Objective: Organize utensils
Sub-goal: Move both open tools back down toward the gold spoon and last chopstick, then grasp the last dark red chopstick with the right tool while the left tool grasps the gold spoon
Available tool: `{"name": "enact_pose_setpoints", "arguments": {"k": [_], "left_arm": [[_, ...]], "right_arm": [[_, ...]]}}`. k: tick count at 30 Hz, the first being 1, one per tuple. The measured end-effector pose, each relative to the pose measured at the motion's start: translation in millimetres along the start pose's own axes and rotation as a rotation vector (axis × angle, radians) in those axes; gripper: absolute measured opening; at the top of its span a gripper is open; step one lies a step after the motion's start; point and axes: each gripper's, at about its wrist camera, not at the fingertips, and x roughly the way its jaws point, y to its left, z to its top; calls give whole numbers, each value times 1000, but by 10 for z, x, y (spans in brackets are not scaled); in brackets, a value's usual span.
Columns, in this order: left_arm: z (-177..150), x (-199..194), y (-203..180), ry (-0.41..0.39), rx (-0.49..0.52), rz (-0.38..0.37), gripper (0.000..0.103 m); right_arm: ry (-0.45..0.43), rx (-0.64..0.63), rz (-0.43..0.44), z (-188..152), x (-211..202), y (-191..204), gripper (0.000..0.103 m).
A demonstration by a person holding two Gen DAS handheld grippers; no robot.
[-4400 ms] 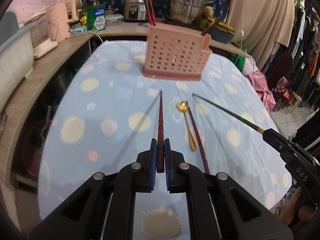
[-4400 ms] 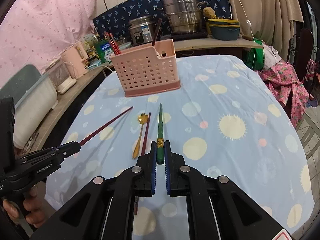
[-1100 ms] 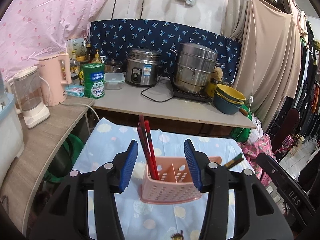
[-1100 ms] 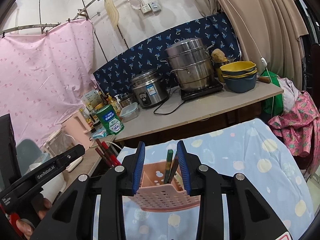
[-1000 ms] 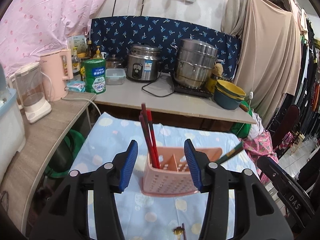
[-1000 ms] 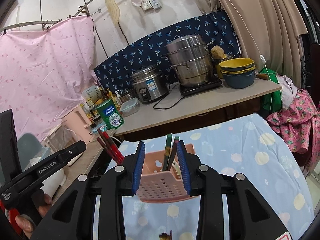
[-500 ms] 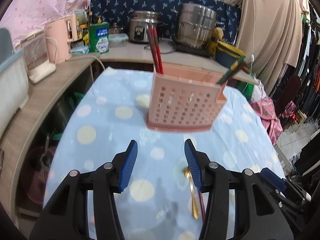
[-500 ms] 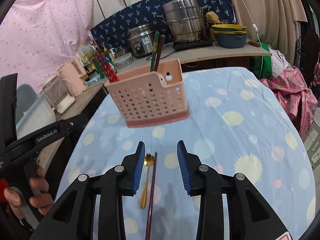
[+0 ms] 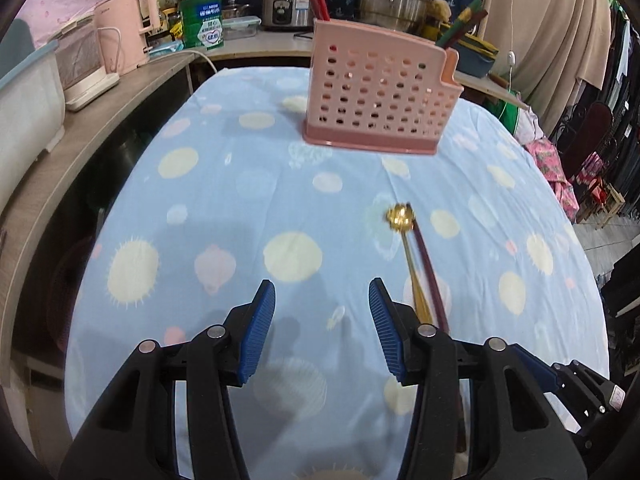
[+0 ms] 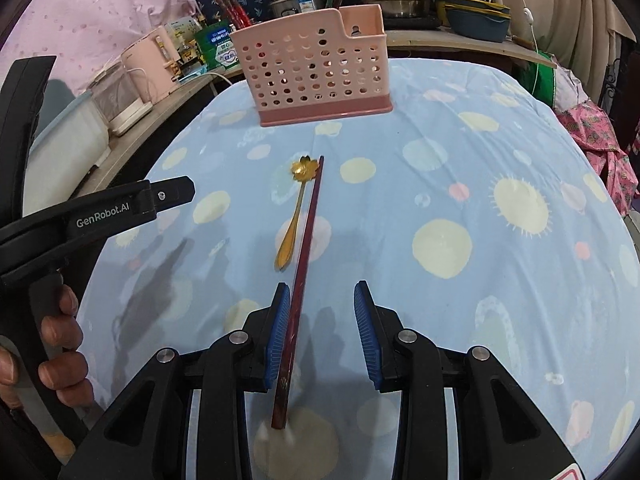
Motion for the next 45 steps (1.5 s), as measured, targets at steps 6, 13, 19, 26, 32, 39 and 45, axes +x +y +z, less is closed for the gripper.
{"name": "enact_pose_setpoints", "arguments": {"k": [6, 13, 19, 26, 32, 39, 45], "left_arm": [[-206, 18, 51, 35, -6, 15, 47], [-329, 38, 93, 61, -11, 25, 47], [-361, 51, 48, 70, 4, 26, 47], [-371, 85, 14, 83, 10, 21, 47], [-378, 106, 15, 90, 8, 17, 47], [-371, 107, 4, 90, 9, 13, 53], [-308, 129, -62, 92, 10, -11, 59]], "right_arm": [[34, -32, 0, -170, 41, 77, 33], [59, -67, 8, -269, 83, 164, 33], [62, -85, -2, -289, 124, 198, 33], [57, -96, -20, -293, 140, 214, 30], [53, -88, -32, -290, 151, 188, 22], [40, -69, -65, -272, 144, 114, 7], [-2, 16, -102, -196, 71, -138, 7]]}}
